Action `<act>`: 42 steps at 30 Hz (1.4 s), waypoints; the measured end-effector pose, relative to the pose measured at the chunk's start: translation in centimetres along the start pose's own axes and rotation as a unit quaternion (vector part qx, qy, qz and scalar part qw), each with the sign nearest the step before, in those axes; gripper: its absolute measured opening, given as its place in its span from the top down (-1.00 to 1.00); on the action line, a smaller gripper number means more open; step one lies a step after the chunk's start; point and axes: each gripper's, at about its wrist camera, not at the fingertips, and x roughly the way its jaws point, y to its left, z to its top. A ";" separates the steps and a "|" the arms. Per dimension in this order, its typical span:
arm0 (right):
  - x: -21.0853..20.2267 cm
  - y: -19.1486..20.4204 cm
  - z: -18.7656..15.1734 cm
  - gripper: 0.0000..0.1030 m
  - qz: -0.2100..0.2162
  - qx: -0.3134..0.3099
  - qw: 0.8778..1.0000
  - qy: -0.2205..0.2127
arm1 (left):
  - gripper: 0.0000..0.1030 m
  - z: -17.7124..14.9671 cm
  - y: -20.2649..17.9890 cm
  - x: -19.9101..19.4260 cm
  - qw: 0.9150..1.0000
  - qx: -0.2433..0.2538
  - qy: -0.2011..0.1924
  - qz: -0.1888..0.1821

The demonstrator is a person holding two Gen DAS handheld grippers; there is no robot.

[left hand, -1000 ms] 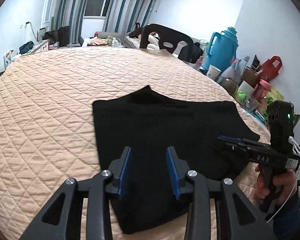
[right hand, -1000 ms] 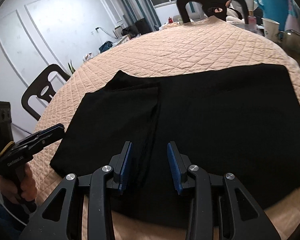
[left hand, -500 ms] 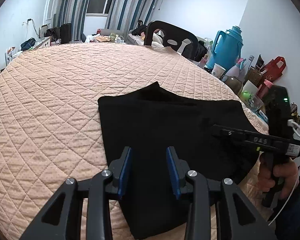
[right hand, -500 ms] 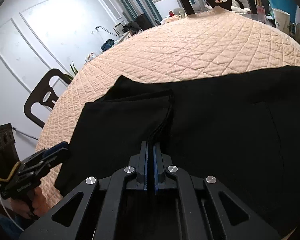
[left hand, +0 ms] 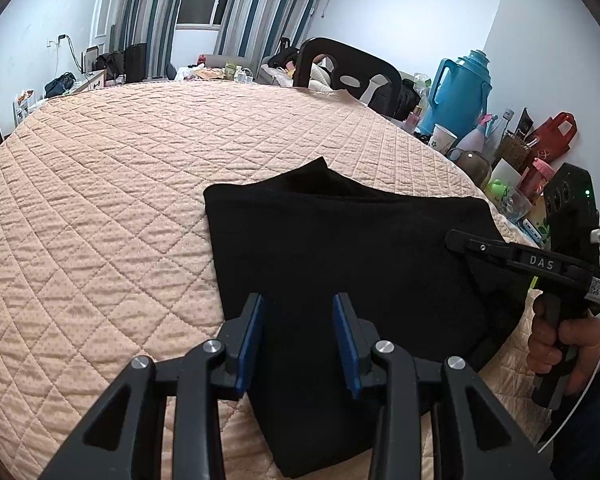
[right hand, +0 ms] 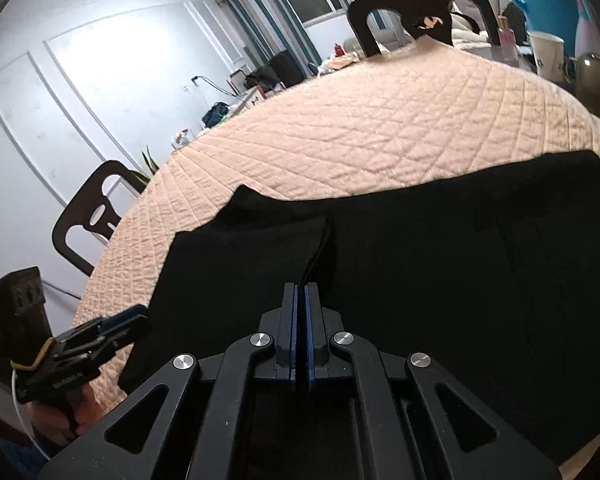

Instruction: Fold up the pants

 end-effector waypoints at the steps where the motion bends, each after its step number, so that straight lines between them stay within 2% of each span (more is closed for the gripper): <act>1: 0.4 -0.2 -0.1 0.96 -0.002 0.002 1.000 0.008 | 0.26 0.0 0.0 0.0 1.000 0.000 0.000 0.001; 3: 1.3 -0.5 -0.5 0.95 -0.007 0.001 1.000 0.030 | 0.26 0.0 0.2 -0.1 1.000 -0.001 -0.001 0.002; 5: 1.2 -0.8 -0.7 0.91 -0.001 0.009 1.000 0.030 | 0.26 0.1 0.3 -0.3 1.000 -0.001 -0.003 0.006; 7: 0.7 -0.9 -0.7 0.64 0.010 0.019 0.999 0.026 | 0.26 0.1 0.5 -0.5 1.000 -0.003 -0.005 0.009; 8: 0.6 -0.8 -0.7 0.40 0.016 0.019 0.999 0.024 | 0.26 0.1 0.7 -0.6 1.000 -0.005 -0.006 0.010; 9: 0.6 -0.7 -0.7 0.32 0.019 0.016 0.999 0.025 | 0.26 0.2 0.8 -0.7 1.000 -0.007 -0.007 0.011; 13: 1.2 -0.2 -0.6 0.39 0.002 -0.001 1.000 0.025 | 0.26 0.9 0.8 -0.7 1.000 -0.007 -0.011 0.013; 15: 1.6 -0.1 -0.5 0.95 -0.012 -0.003 1.000 0.028 | 0.26 1.7 0.6 -0.8 1.000 -0.003 -0.018 0.013; 21: 0.4 0.3 -0.7 0.94 -0.014 -0.009 1.000 0.004 | 0.26 4.4 0.1 0.1 0.999 0.009 -0.034 0.008; 24: -0.4 0.1 -1.0 0.94 -0.025 -0.010 1.000 -0.005 | 0.26 5.3 0.6 2.2 1.000 0.001 -0.021 0.014; 26: -1.0 -0.5 -1.2 0.93 -0.034 -0.007 0.999 -0.010 | 0.26 5.5 1.0 3.6 0.999 -0.005 -0.007 0.031; 29: -0.9 -2.0 -1.5 0.86 -0.058 0.006 0.998 0.001 | 0.26 5.2 1.6 5.8 0.999 -0.002 0.016 0.049; 31: -1.4 -2.9 -1.6 0.86 -0.046 0.022 0.999 -0.005 | 0.26 5.2 1.2 5.7 0.998 0.005 0.013 0.056; 34: -2.5 -3.0 -1.5 0.84 -0.071 0.014 0.997 -0.018 | 0.26 5.0 0.6 5.4 0.997 0.017 0.015 0.075; 36: -3.3 -3.1 -1.4 0.72 -0.078 0.009 0.997 -0.027 | 0.26 4.5 0.2 4.9 0.996 0.026 0.014 0.086; 42: -5.1 -3.5 -1.9 0.70 -0.100 0.001 0.994 -0.040 | 0.26 3.4 -0.4 3.4 0.994 0.039 0.011 0.106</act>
